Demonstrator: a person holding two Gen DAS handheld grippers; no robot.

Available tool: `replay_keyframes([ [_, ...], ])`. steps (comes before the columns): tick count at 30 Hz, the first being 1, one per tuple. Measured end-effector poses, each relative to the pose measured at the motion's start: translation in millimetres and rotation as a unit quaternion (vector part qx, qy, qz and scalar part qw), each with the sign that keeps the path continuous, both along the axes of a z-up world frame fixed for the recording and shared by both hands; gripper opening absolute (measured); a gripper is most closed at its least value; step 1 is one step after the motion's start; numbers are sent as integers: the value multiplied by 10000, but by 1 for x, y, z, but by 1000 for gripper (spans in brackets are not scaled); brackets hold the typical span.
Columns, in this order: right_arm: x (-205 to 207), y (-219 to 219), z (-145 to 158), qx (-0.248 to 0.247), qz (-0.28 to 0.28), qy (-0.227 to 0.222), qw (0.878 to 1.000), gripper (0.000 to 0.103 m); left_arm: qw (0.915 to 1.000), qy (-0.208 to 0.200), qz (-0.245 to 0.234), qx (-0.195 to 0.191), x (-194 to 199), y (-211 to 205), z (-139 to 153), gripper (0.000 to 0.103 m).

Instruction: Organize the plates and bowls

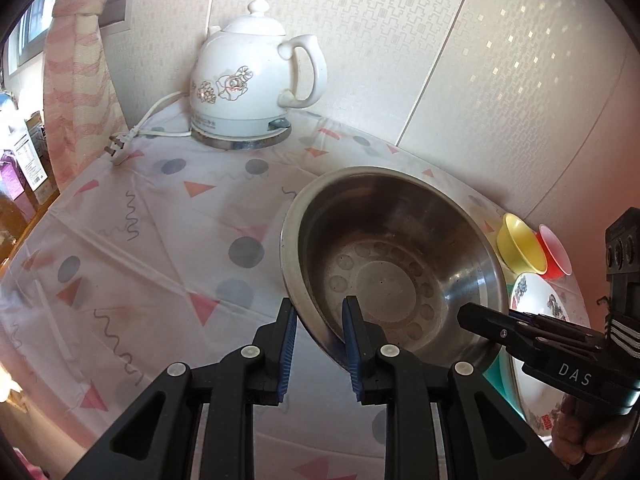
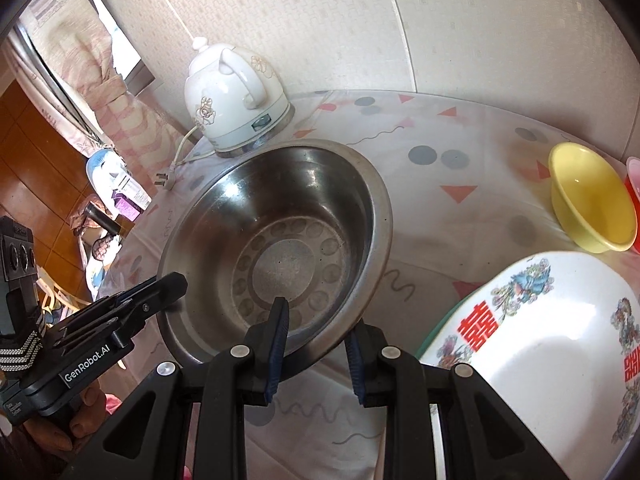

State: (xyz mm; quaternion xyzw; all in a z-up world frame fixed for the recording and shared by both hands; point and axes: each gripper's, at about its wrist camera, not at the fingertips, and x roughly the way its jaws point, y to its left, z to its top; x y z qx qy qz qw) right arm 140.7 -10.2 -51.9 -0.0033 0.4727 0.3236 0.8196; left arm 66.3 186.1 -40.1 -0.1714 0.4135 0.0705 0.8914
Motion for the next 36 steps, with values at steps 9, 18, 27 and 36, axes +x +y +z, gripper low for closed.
replay_keyframes([
  [9,-25,8,-9,-99,194,35,9998,28,9999,113,79,30,-30,4,-9,24],
  [18,-30,11,-18,-301,167,32,9994,31,9998,167,31,133,-35,-1,-18,25],
  [27,-38,-5,-10,-268,-21,-133,9996,34,9994,124,-18,313,-39,-3,-16,26],
  [36,-37,-36,10,283,-433,-236,9984,34,9986,141,-45,517,-49,-3,-9,41],
])
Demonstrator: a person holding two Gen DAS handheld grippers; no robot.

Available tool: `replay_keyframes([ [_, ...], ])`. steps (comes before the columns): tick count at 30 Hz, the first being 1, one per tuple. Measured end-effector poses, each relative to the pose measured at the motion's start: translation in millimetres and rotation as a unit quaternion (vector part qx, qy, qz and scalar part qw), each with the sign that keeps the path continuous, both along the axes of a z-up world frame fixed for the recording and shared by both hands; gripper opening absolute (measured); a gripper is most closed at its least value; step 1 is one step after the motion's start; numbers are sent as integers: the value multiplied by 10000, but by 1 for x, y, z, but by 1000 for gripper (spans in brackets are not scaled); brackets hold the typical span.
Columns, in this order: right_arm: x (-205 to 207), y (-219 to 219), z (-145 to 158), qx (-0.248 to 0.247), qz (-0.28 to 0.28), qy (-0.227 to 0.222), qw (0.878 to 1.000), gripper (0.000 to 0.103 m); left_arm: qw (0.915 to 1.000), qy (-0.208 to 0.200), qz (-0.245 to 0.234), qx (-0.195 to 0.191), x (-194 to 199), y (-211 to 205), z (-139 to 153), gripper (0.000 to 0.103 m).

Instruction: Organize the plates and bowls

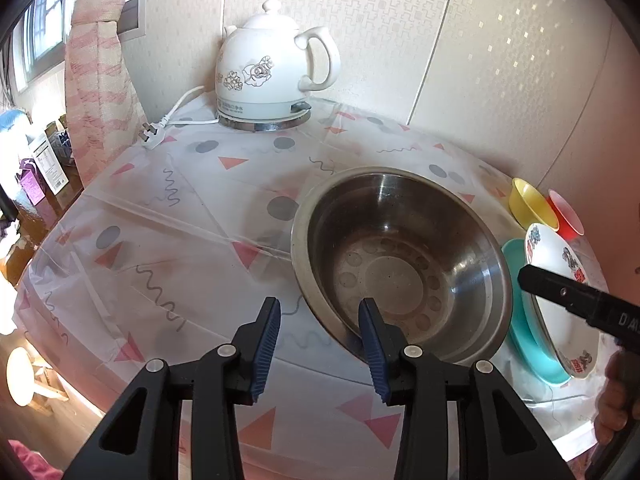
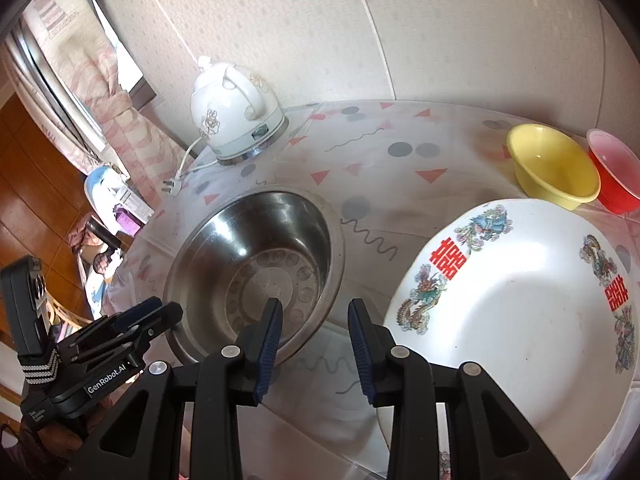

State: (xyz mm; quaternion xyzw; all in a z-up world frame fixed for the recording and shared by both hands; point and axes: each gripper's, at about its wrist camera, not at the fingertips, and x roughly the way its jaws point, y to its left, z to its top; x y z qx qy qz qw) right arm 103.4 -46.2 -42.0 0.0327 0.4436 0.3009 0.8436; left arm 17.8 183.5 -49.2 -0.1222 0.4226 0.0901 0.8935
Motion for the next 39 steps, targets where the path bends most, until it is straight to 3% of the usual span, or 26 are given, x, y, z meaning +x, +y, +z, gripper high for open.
replay_keyframes([
  [9,14,-84,22,890,-1005,-46,9909,34,9987,-411,196,212,1,1,42,42],
  [16,43,-157,17,1296,-1889,108,9734,34,9981,-337,-436,288,55,-49,71,43],
  [20,64,-186,14,1344,-2222,171,9655,34,9944,-367,-934,321,92,-89,80,42],
  [26,100,-203,6,1331,-2455,408,9594,28,9892,-99,-1459,102,154,-140,73,32],
  [34,142,-200,-9,903,-2636,759,9574,27,9830,191,-1798,-325,217,-185,56,31],
  [39,157,-193,-15,684,-2578,844,9601,19,9781,451,-1958,-539,241,-204,42,31],
])
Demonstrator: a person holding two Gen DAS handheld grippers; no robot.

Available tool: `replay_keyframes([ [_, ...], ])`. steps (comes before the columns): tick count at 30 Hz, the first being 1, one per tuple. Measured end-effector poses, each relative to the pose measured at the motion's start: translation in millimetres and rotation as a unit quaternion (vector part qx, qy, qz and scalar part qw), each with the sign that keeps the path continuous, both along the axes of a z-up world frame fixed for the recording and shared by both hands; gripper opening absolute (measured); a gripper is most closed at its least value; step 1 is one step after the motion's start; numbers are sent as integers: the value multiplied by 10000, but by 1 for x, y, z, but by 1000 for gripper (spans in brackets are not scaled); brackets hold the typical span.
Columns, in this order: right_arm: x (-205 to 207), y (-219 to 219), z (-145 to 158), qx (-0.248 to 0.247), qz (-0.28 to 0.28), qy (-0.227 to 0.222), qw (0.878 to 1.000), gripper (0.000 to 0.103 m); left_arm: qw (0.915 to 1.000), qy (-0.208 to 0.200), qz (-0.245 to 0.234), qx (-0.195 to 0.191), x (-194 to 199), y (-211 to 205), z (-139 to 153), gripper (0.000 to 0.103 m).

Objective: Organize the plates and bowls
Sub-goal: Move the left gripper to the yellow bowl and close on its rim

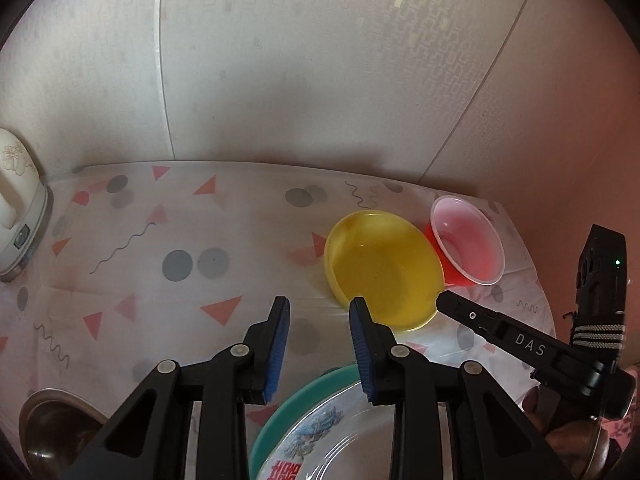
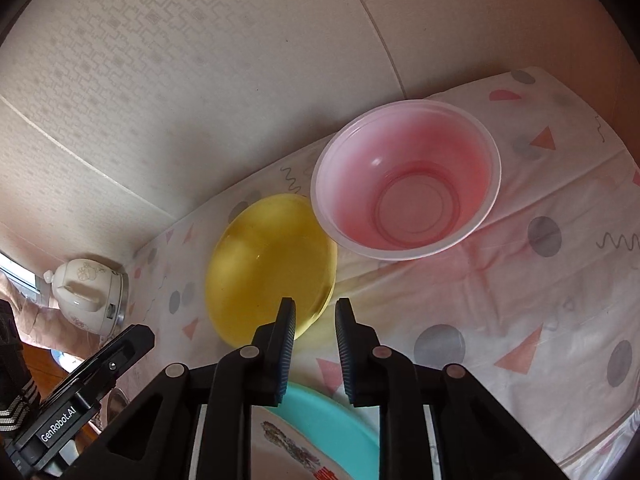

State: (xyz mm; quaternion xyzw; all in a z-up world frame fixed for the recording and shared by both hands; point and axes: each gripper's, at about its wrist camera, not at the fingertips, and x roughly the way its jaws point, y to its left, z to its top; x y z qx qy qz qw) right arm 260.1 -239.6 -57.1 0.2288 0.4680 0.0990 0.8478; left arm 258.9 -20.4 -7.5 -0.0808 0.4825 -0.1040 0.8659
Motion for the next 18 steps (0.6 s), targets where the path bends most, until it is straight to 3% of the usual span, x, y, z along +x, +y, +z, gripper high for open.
replay_keyframes([
  [9,8,5,-4,-154,179,37,9997,15,9990,432,77,-56,23,-11,-29,31],
  [12,9,7,-1,-158,298,37,9994,14,9991,411,-6,-127,25,-15,-32,23],
  [18,16,12,0,-257,416,78,9988,14,9991,380,111,-166,27,-13,-32,16],
])
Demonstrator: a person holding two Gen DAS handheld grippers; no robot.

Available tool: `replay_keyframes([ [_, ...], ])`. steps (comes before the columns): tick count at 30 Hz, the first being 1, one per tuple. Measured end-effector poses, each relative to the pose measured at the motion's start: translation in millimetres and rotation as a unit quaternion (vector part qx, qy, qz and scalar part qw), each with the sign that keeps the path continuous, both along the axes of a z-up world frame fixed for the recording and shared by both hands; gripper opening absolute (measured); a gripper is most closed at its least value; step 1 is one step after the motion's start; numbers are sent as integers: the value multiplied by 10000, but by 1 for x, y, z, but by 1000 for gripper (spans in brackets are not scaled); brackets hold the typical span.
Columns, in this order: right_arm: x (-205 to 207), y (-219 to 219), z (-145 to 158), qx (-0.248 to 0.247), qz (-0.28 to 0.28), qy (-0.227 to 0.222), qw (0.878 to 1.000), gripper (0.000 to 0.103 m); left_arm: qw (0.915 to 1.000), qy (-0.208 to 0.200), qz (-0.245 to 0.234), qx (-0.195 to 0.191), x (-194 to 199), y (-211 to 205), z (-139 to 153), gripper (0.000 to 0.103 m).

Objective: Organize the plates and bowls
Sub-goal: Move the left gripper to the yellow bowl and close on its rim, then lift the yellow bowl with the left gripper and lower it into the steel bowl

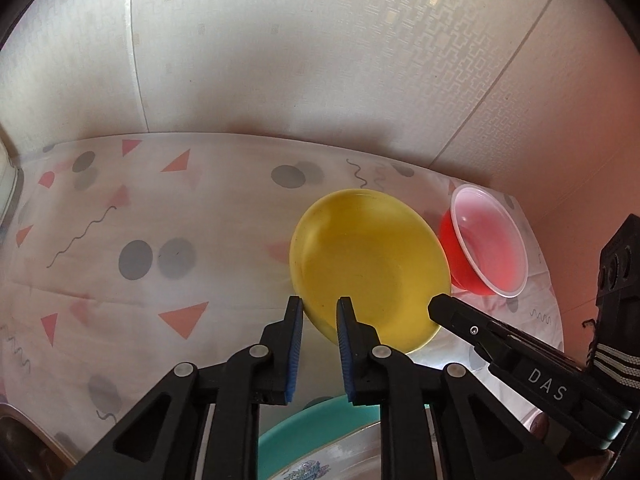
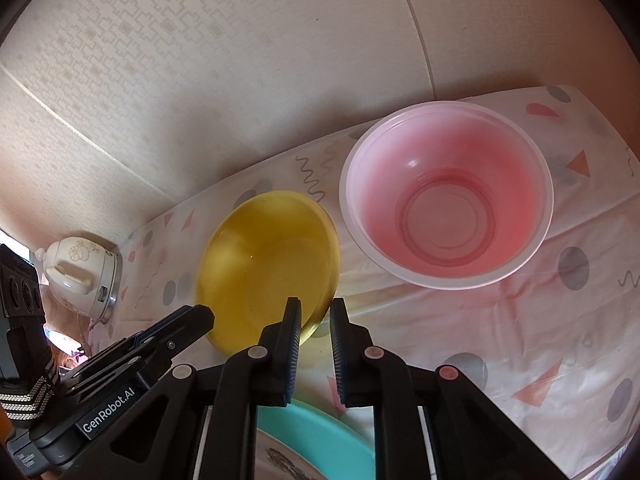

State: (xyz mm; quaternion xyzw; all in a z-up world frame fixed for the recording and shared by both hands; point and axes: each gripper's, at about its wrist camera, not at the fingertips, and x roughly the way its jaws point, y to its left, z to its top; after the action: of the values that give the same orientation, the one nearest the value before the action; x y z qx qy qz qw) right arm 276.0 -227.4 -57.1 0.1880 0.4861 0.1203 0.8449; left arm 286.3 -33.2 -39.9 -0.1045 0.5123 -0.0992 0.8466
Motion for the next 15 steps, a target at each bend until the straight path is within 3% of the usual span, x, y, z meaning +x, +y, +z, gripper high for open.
replay_keyframes([
  [7,6,6,1,-109,49,2,9999,14,9998,-82,153,-106,-4,2,-1,15],
  [12,1,8,8,109,127,-122,9998,11,9996,-183,-91,-199,-10,-3,7,7],
  [15,-3,17,14,-194,140,-208,9995,10,9995,-279,-132,-58,-14,-6,11,7],
])
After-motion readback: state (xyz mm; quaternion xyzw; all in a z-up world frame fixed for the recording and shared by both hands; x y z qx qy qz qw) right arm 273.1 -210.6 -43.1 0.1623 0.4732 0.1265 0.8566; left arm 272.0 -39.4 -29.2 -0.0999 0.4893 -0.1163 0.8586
